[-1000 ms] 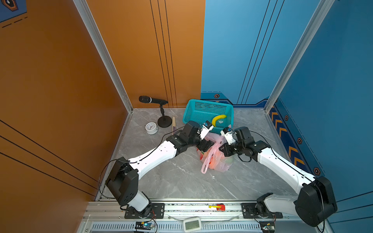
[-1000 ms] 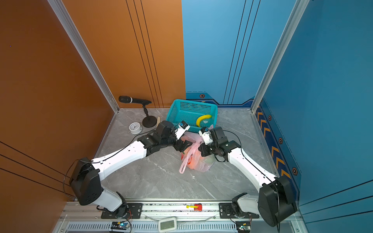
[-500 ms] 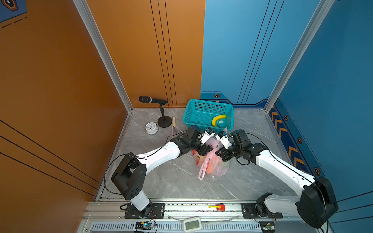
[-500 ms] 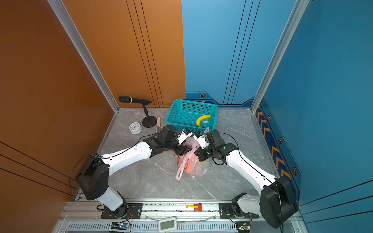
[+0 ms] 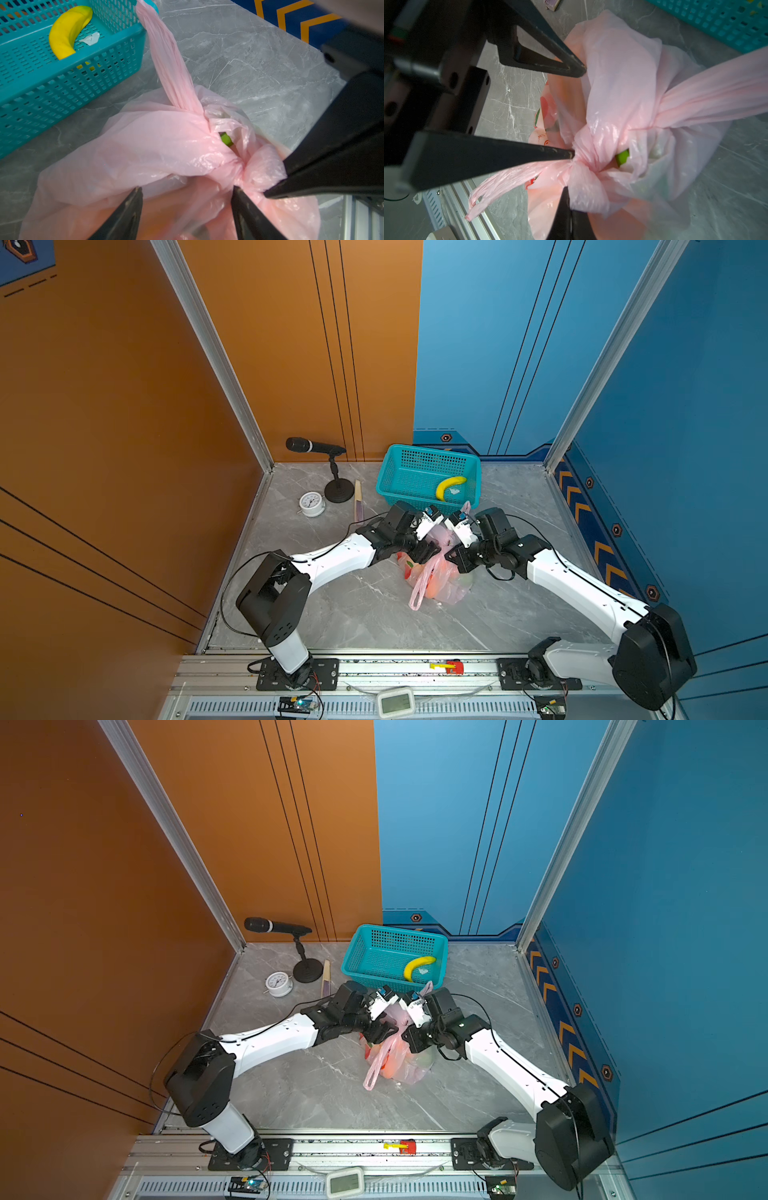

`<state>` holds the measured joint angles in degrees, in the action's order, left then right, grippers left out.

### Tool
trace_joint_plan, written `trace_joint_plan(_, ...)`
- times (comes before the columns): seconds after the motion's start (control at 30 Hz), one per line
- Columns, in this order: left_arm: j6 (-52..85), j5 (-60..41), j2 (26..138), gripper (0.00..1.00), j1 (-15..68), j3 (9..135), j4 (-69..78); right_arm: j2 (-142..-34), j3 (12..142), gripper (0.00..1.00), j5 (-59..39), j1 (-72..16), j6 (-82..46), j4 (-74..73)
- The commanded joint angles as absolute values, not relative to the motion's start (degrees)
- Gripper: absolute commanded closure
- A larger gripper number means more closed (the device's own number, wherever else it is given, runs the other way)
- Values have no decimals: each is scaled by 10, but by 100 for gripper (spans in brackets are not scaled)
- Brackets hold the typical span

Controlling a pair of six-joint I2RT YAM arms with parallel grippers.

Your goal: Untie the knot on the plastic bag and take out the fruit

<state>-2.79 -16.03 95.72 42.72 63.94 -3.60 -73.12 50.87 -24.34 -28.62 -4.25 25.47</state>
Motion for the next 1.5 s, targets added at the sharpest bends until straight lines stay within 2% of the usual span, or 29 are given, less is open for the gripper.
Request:
trace_joint_plan(0.0,-27,-167,972,30,439,631,-29,-719,503,100,-242,-291,-37,259)
trace_joint_plan(0.13,-24,-165,980,42,439,632,-29,-716,500,100,-236,-291,-37,261)
trace_joint_plan(0.23,-21,-158,981,56,439,630,-27,-712,497,100,-226,-291,-40,257)
trace_joint_plan(0.33,-20,-147,980,64,439,628,-26,-708,493,100,-218,-291,-44,250)
trace_joint_plan(0.47,-19,-131,974,82,439,624,-25,-704,489,100,-201,-290,-48,243)
trace_joint_plan(0.67,-15,-103,953,100,439,610,-24,-695,476,100,-158,-291,-66,223)
trace_joint_plan(0.97,0,-59,908,100,433,594,-28,-693,470,100,-97,-289,-85,219)
trace_joint_plan(1.47,13,-26,855,100,415,544,-31,-683,458,100,-71,-266,-105,211)
